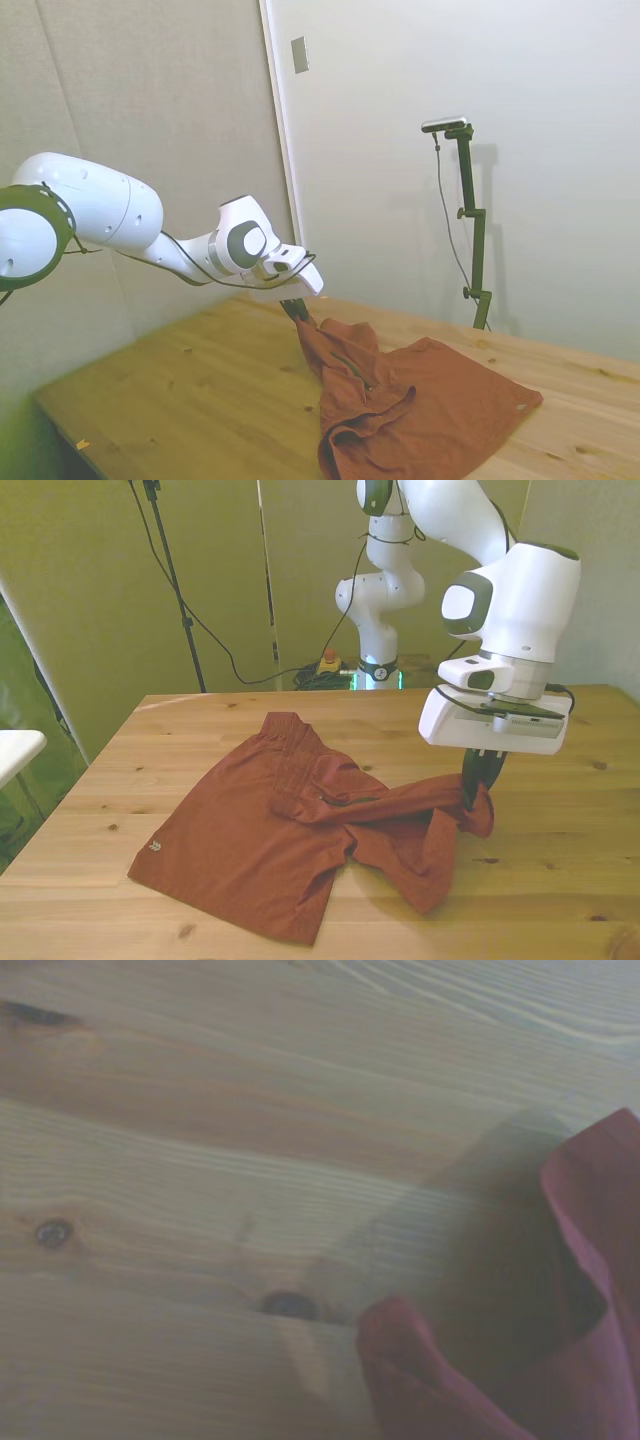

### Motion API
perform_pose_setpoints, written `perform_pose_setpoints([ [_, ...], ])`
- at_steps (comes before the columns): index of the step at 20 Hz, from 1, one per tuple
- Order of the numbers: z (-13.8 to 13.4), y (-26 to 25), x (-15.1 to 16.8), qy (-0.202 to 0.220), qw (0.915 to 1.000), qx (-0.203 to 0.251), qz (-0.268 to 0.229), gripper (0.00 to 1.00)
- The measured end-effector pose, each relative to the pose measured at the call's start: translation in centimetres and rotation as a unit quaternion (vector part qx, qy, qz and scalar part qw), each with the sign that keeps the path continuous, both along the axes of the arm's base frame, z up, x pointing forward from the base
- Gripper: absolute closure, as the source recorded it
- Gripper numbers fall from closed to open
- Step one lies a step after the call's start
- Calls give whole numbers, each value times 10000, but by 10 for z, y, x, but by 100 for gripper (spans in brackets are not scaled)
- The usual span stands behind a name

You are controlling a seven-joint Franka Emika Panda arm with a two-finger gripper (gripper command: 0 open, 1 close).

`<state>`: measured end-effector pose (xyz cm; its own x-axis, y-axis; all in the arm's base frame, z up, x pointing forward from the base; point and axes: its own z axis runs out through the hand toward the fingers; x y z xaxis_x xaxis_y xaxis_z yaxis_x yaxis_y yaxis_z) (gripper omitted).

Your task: Unfold the shorts

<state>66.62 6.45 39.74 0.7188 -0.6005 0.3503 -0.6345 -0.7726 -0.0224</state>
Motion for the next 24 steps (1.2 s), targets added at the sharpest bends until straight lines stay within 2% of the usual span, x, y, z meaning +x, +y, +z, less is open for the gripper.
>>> perform_pose_setpoints([
  [8,0,15,-2,21,10000,60,41,0],
  [15,28,19,-18,62,9999,89,20,0],
  [19,60,-16,-40,62,9998,66,-185,0],
  [24,84,-111,-65,96,9991,-53,-406,0],
])
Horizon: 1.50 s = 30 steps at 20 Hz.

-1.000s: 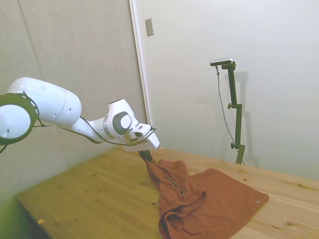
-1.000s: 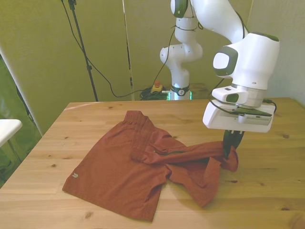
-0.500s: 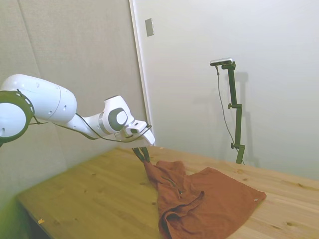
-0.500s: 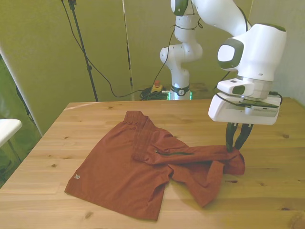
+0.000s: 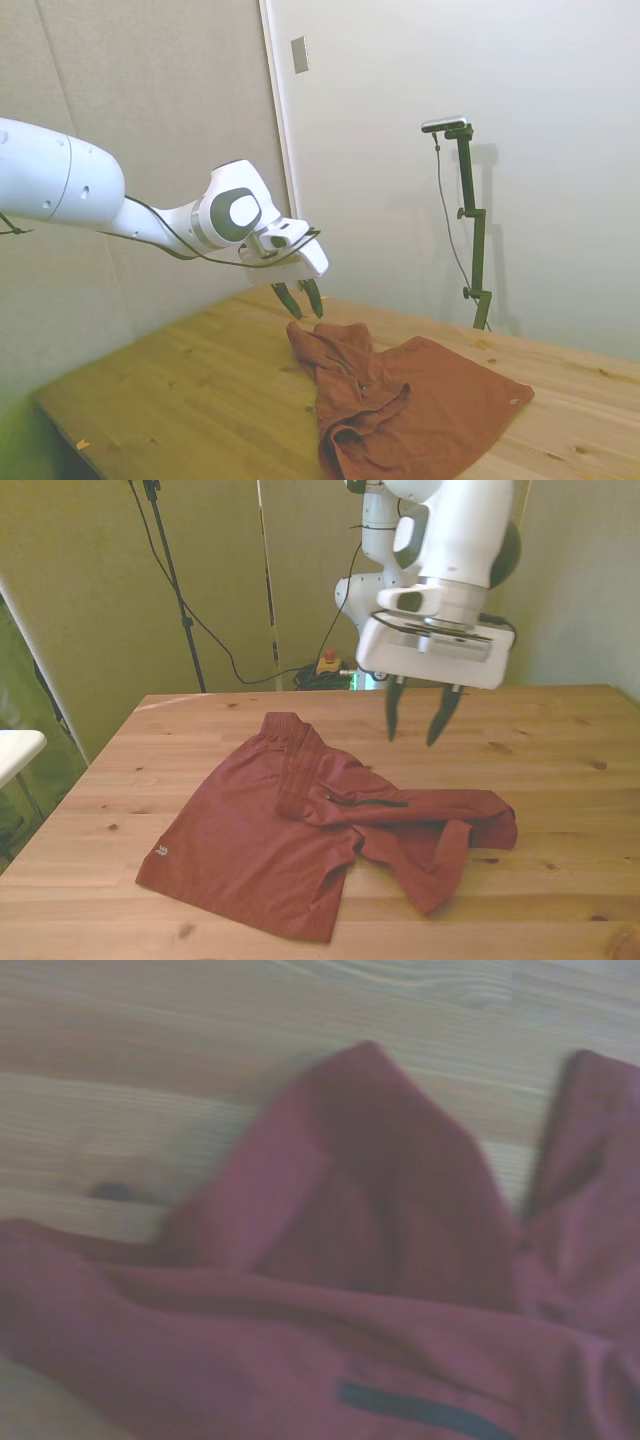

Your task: Unfold the shorts

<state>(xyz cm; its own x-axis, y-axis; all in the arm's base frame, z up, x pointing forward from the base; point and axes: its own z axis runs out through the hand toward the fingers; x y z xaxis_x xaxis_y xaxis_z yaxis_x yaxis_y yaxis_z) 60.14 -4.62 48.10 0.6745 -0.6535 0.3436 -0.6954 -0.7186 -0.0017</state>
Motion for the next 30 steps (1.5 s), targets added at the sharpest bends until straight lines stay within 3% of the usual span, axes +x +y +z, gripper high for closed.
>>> perform_pose_setpoints([
  [5,-11,-107,-11,167,9991,225,319,0],
  [11,-47,-175,-16,195,9890,945,1124,0],
  [14,-63,-212,-20,225,9844,1196,1274,0],
  [23,-100,-238,8,242,9791,1478,1378,0],
  [24,-103,-237,12,264,9785,1492,1398,100],
  [30,-113,-228,30,320,9756,1552,1522,100],
])
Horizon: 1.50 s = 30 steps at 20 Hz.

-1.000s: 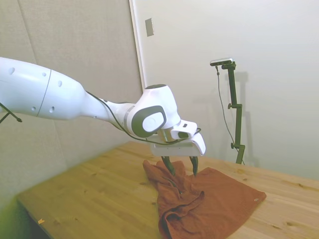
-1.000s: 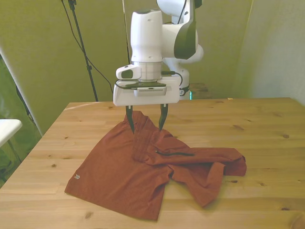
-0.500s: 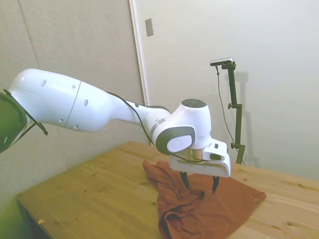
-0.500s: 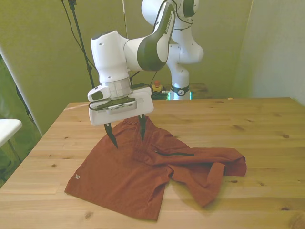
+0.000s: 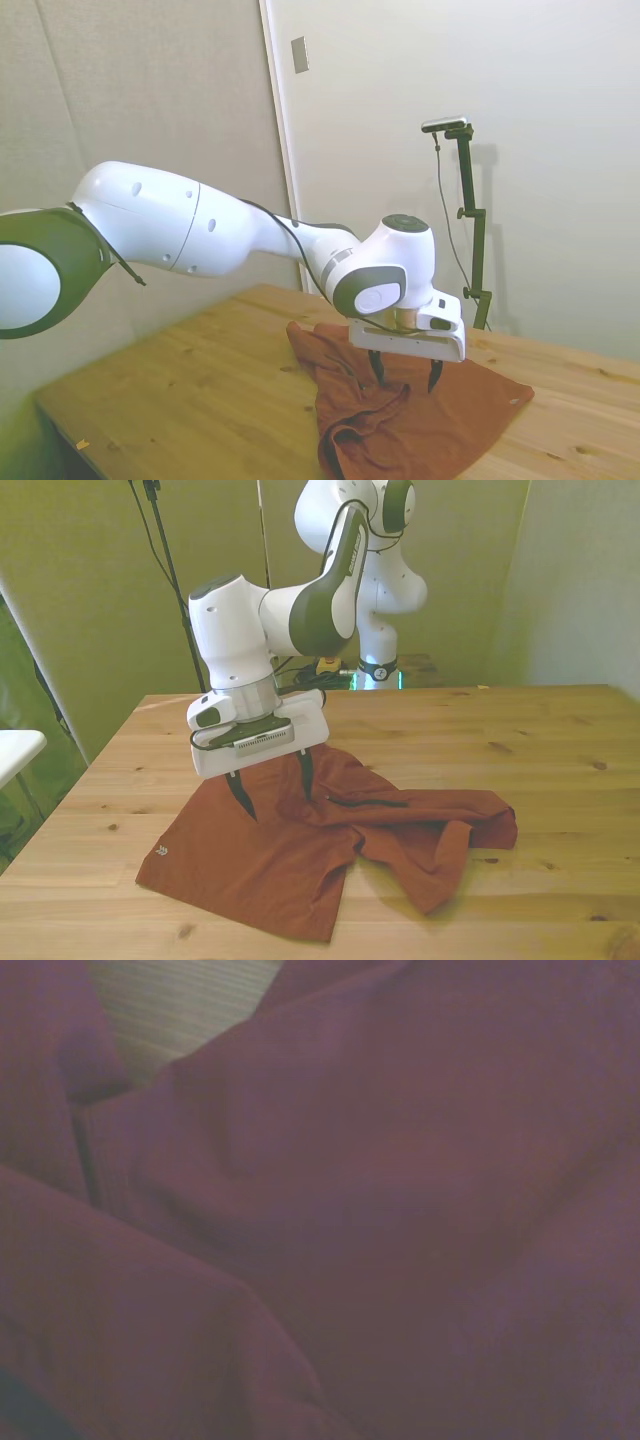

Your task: Unfold the shorts

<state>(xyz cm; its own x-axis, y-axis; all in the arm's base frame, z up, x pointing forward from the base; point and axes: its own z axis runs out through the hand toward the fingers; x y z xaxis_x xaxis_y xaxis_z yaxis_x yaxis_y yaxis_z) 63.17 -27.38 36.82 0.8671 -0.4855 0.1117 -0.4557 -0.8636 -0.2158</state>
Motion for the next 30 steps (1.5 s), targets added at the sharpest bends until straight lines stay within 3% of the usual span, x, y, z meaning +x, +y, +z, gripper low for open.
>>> perform_pose_setpoints([
  [21,-8,12,7,196,9998,72,19,100],
  [30,13,32,7,159,9996,-145,180,100],
])
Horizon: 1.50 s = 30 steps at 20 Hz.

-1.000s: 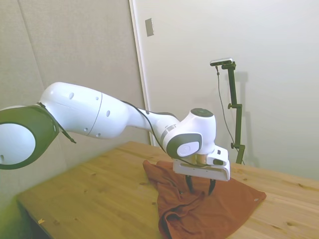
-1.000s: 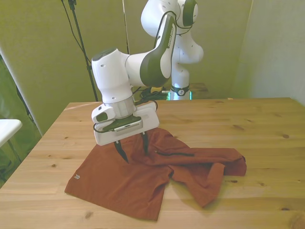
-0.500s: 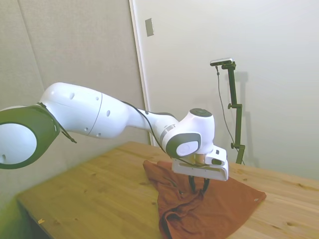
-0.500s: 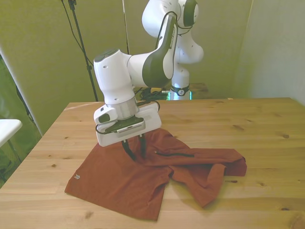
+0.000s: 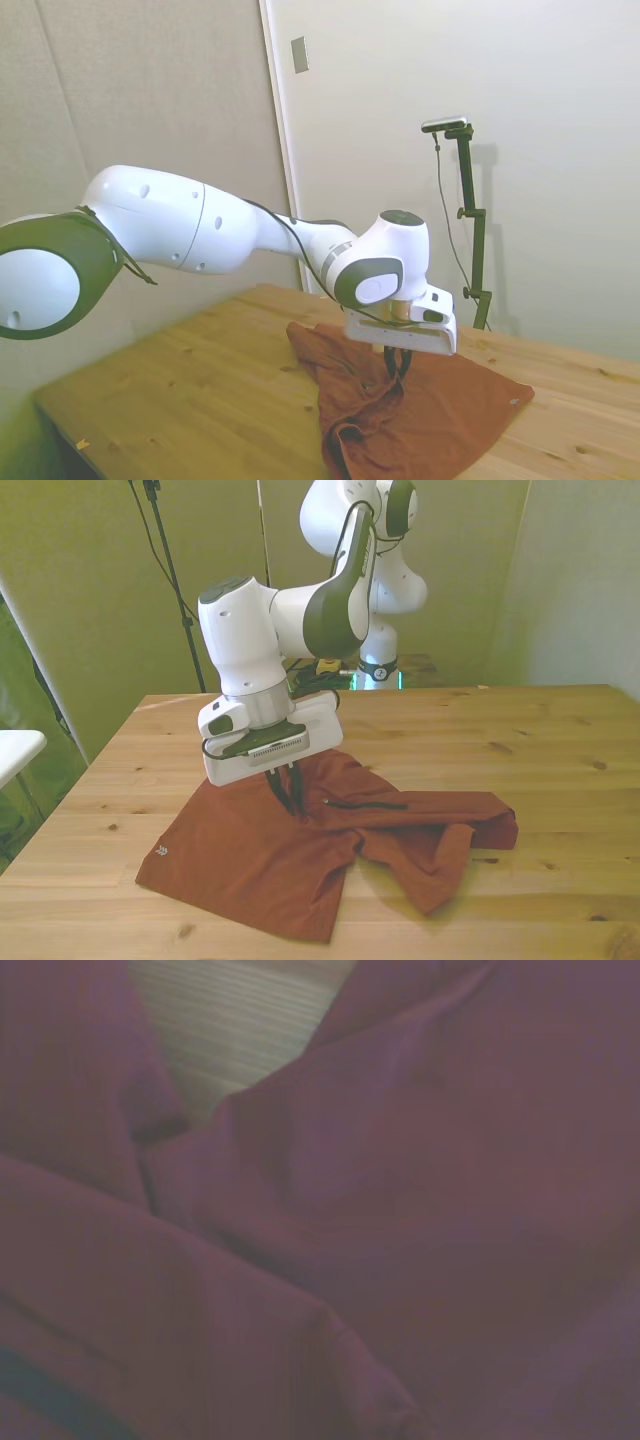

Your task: Unfold the shorts

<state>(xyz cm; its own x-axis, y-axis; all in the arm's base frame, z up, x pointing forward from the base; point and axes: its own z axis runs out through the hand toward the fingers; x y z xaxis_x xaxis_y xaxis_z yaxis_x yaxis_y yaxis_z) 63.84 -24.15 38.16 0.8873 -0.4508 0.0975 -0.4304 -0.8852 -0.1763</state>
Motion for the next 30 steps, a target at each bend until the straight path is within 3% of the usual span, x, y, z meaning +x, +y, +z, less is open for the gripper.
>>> perform_pose_setpoints([
  [7,67,85,-61,-363,9947,-655,711,100],
  [12,89,147,-127,-614,9847,-1116,1186,100],
  [15,86,178,-169,-737,9794,-1321,1336,100],
  [22,34,236,-274,-751,9713,-1529,1661,100],
  [23,38,242,-278,-806,9701,-1572,1667,100],
  [24,45,246,-279,-832,9697,-1594,1656,0],
  [30,48,254,-279,-634,9726,-1576,1586,0],
])
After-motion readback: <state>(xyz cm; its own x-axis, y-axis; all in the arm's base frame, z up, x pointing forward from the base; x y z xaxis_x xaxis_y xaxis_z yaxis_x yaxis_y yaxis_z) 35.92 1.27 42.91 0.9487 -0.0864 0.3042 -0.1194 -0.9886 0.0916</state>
